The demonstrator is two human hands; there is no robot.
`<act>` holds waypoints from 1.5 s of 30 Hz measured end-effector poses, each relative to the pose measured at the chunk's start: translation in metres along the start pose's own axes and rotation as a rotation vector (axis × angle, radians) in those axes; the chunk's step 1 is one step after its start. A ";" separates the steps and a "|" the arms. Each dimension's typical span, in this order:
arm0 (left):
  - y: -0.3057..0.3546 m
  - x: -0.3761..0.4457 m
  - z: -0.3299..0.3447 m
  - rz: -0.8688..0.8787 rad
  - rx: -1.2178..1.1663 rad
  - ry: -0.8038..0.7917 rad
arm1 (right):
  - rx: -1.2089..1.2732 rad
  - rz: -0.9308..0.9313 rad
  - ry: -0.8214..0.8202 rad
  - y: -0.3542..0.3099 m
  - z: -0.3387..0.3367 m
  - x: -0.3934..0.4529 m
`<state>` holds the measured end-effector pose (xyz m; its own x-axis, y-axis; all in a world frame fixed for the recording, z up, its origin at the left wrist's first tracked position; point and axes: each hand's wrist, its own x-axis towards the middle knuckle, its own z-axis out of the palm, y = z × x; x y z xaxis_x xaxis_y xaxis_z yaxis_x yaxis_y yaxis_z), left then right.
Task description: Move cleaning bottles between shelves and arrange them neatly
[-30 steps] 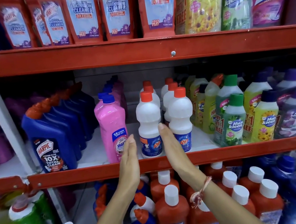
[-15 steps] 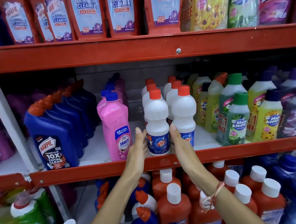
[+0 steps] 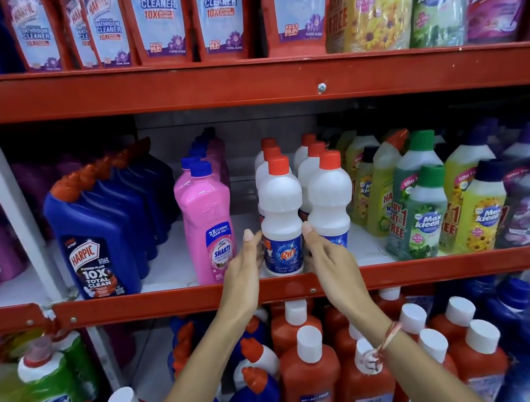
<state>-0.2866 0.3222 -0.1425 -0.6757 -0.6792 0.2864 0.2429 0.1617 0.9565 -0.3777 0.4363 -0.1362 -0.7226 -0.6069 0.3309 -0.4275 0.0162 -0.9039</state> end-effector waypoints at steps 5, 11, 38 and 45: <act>-0.003 -0.019 -0.018 0.263 -0.060 0.331 | 0.005 -0.192 0.252 -0.016 0.015 -0.017; 0.001 -0.018 -0.047 0.304 -0.061 0.590 | 0.085 -0.012 -0.270 -0.026 0.056 0.002; -0.004 -0.016 -0.104 0.023 0.122 0.229 | 0.065 0.139 -0.147 -0.020 0.105 0.008; -0.003 -0.018 -0.106 0.061 0.231 0.213 | -0.087 0.033 -0.183 -0.020 0.096 0.008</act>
<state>-0.2019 0.2579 -0.1563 -0.4979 -0.7940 0.3487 0.0975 0.3483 0.9323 -0.3228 0.3553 -0.1414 -0.6299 -0.7389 0.2393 -0.4559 0.1023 -0.8841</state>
